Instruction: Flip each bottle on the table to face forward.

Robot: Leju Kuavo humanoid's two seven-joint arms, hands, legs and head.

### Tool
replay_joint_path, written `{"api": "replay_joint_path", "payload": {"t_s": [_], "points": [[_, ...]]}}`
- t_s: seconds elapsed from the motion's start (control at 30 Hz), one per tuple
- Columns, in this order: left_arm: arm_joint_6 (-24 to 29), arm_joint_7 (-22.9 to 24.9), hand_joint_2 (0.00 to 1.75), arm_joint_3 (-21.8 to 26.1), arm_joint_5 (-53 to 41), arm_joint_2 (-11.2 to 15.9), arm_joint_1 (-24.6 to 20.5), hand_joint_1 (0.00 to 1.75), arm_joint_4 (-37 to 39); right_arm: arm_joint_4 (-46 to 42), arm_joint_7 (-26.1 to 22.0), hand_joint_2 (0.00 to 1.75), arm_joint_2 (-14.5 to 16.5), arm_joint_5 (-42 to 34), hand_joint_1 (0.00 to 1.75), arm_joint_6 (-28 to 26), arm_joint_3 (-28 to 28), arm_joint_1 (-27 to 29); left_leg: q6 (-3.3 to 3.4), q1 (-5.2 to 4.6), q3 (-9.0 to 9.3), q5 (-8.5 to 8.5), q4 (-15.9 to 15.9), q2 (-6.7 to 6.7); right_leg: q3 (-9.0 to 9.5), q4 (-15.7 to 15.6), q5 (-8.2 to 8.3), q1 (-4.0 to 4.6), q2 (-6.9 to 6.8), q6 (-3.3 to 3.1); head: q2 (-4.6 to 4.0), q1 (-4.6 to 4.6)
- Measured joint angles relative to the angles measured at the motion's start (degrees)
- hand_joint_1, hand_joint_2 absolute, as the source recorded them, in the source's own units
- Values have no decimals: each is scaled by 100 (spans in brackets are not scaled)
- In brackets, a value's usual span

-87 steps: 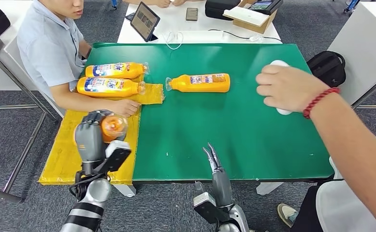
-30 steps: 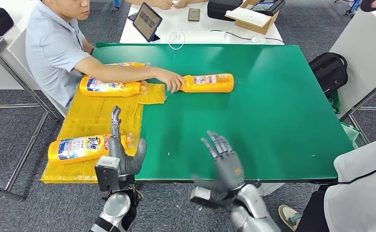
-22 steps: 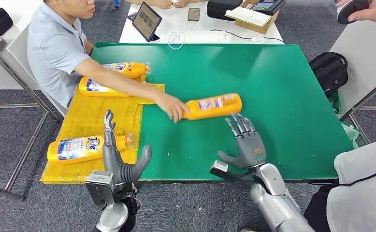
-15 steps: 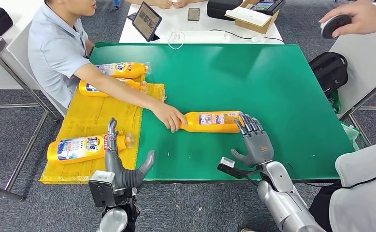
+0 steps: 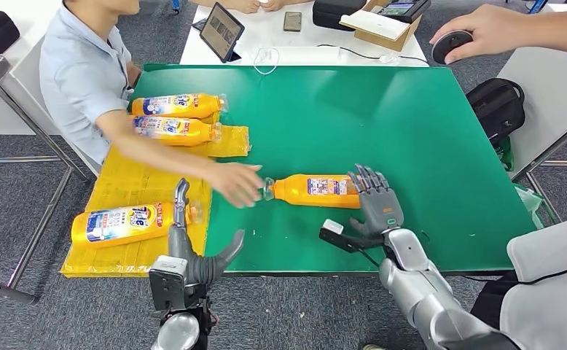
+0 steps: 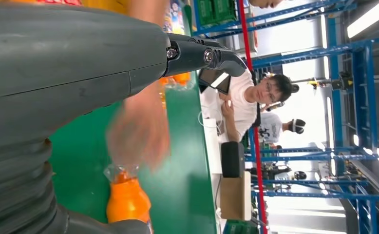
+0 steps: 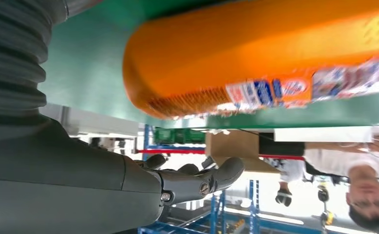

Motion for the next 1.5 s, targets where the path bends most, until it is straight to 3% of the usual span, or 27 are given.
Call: {"api": "replay_joint_path", "payload": {"t_s": [0.2,0.37,0.5,0.6,0.73,1.0,1.37,1.4,1.47,1.5], "points": [[-24,0,175,-96,-2,-6,-123,0,67,359,371,175,7,75,0,224,84,-404,0,0,0,0,0,-1,0,0,0,0,0,0,0,0],[16,2,175,-118,-25,-6,-150,0,74,546,970,175,-4,173,0,726,108,-575,0,0,0,0,0,-1,-2,0,0,0,0,0,0,0],[26,8,175,-137,-36,-6,-176,0,75,662,1034,175,-36,119,0,988,108,-675,0,0,0,0,0,0,-2,0,0,0,0,0,0,1],[7,17,175,-145,-64,-6,-219,0,79,733,837,175,-45,-138,0,1310,84,-695,0,0,0,0,0,-1,-2,0,0,0,0,0,0,1],[-86,34,175,-189,-163,-6,-287,0,113,786,203,175,-37,-635,0,1712,-72,-689,0,0,0,0,0,1,-2,0,0,0,0,0,0,1],[-145,63,175,-228,-307,-5,-377,0,120,852,-644,175,80,-1014,0,1617,-362,-651,0,1,0,0,0,2,-2,0,0,1,2,0,0,-1],[-150,68,175,-228,-349,-5,-430,0,120,879,-598,175,172,-925,0,1622,-421,-657,0,0,-1,0,0,0,-2,0,0,0,1,0,0,2],[-150,68,175,-228,-351,-5,-430,0,120,882,-577,175,172,-918,20,1640,-422,-658,0,0,-1,0,1,0,-1,0,0,0,1,0,0,1],[-151,68,175,-228,-354,-5,-431,0,120,891,-498,175,173,-908,86,1729,-422,-665,0,0,-1,0,1,0,-2,0,0,0,1,0,0,1],[-151,69,175,-228,-356,-5,-432,0,120,899,-420,175,174,-896,128,1822,-421,-674,0,0,0,0,1,0,-2,0,0,0,1,0,0,0]]}}
